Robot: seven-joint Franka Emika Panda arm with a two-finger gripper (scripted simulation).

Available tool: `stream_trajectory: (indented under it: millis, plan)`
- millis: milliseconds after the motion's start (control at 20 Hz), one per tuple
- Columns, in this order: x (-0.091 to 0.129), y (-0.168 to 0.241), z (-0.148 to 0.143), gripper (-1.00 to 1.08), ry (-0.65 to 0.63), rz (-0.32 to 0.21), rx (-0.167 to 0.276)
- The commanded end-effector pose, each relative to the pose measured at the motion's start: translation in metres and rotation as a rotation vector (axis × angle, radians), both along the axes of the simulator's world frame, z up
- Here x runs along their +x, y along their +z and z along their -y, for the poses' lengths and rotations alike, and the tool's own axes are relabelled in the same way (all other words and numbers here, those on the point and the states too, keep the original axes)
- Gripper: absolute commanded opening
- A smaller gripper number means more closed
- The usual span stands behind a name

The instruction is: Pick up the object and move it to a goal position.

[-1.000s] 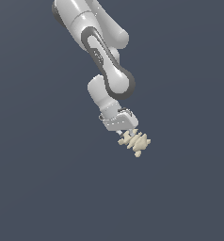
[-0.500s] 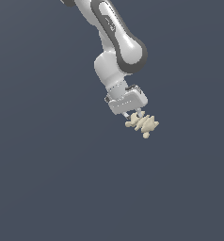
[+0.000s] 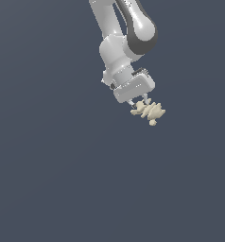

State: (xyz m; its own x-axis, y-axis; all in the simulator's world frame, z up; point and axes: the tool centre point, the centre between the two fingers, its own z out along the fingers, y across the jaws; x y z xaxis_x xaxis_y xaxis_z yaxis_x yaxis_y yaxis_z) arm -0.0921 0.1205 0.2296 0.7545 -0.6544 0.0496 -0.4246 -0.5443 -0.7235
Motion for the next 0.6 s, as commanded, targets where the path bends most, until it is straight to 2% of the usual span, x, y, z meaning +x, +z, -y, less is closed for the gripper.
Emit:
stream_trajectory:
  millis: [0,550]
  plan:
    - [-0.007,0.008,-0.004,-1.00,0.000,-0.003,-0.001]
    - [-0.026,0.036,-0.015,-1.00,0.002,-0.006,0.002]
